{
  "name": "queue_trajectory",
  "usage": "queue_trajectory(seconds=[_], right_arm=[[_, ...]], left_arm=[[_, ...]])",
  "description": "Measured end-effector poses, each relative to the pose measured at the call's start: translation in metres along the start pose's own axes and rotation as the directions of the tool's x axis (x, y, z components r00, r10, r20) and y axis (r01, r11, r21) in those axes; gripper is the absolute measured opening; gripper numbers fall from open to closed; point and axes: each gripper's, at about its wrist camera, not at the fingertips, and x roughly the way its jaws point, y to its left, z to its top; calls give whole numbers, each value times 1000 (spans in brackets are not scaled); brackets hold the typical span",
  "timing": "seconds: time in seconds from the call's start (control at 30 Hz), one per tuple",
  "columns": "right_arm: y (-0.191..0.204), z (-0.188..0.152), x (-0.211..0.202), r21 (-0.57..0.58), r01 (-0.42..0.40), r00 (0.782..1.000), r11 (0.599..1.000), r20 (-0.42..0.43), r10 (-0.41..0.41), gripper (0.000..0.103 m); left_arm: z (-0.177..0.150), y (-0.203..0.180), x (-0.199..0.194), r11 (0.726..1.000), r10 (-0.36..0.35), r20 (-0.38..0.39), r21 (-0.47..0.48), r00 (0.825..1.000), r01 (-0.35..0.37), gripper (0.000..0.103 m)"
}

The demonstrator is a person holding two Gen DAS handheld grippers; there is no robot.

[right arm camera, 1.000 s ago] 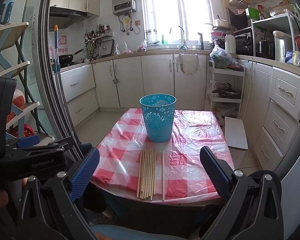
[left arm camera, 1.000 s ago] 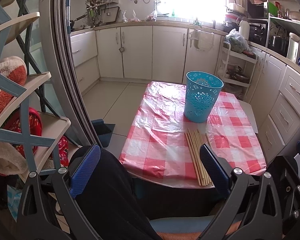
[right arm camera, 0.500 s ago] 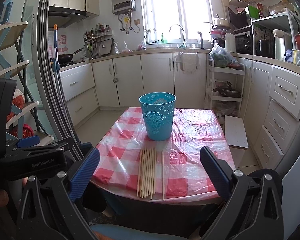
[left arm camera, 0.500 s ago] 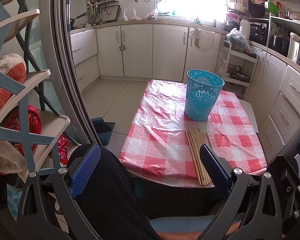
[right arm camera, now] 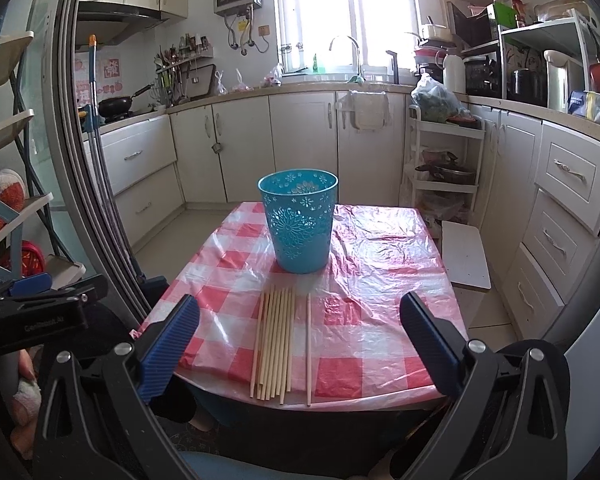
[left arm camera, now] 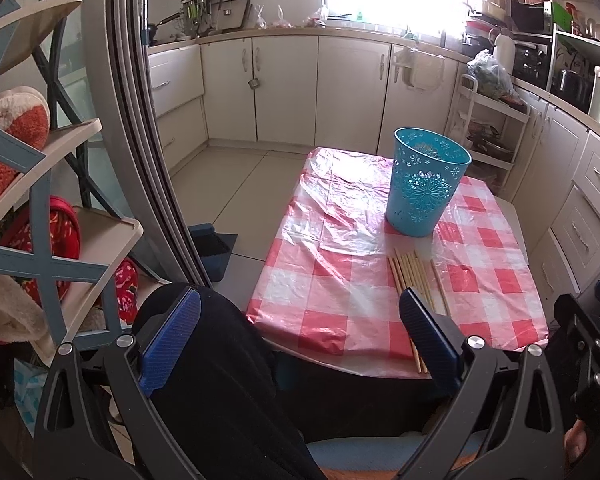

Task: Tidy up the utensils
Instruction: 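Close the left gripper on a single wooden stick from the bundle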

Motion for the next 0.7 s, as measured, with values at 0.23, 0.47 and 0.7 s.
queue_trajectory(seconds=[0.23, 0.47, 0.7], right_arm=[[-9, -13, 103, -14, -38, 973, 999, -228, 34, 56], [-15, -20, 181, -6, -33, 929, 999, -369, 28, 28], [-17, -29, 216, -51, -34, 899, 998, -438, 8, 19]], left_arm=[[2, 5, 28, 1000, 19, -47, -8, 999, -19, 96], [5, 3, 60, 999, 32, -92, -4, 995, -33, 96], [14, -28, 108, 999, -23, -170, 28, 985, 28, 96]])
